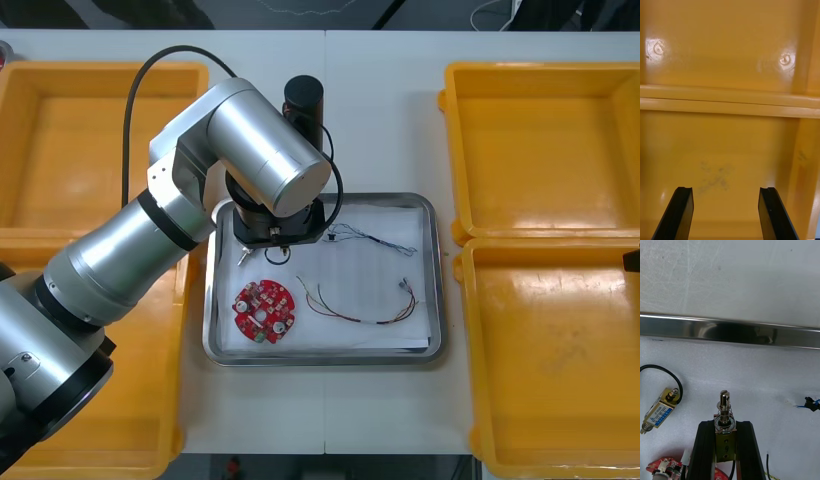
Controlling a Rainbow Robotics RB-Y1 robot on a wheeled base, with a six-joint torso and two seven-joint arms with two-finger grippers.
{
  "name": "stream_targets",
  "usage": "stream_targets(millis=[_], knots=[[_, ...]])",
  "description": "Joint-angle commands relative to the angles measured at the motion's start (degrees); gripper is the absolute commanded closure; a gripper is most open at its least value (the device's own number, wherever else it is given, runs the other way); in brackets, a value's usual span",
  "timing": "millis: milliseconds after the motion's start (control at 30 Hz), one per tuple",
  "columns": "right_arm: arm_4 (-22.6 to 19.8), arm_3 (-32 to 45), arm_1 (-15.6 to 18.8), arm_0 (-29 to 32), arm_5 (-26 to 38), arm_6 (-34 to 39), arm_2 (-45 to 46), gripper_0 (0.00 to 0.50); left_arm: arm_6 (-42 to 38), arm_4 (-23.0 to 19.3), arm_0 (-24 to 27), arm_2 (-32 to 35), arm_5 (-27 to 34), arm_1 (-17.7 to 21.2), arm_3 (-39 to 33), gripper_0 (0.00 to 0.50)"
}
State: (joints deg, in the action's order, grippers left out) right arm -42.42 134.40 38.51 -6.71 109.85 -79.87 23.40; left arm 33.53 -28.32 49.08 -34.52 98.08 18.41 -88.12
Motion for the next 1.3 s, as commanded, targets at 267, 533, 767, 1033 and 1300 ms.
stream_targets(millis=[267,533,767,1033,1300], knots=[[0.76,1.92,-4.94,4.69,0.15,3.31,3.23,0.000,3.12,2.22,-2.15,-1.95,-2.28,-0.22,-1.09,0.429],[0.59,1.92,-7.66,6.53,0.15,3.75,2.79,0.000,2.94,2.75,-2.06,-1.86,-2.46,0.04,-1.18,0.000],[1.55,1.92,-7.66,7.59,0.15,3.66,2.35,0.000,3.30,2.22,-1.97,1.13,-1.31,1.10,-2.93,0.000],[2.70,1.92,-7.31,7.50,0.15,3.58,1.56,0.000,5.05,-0.33,-2.06,9.74,8.44,3.47,-10.05,0.000],[1.82,3.15,-4.41,5.57,0.15,3.93,-1.60,0.000,10.42,-4.11,-2.32,17.12,11.92,7.43,-14.71,0.000]])
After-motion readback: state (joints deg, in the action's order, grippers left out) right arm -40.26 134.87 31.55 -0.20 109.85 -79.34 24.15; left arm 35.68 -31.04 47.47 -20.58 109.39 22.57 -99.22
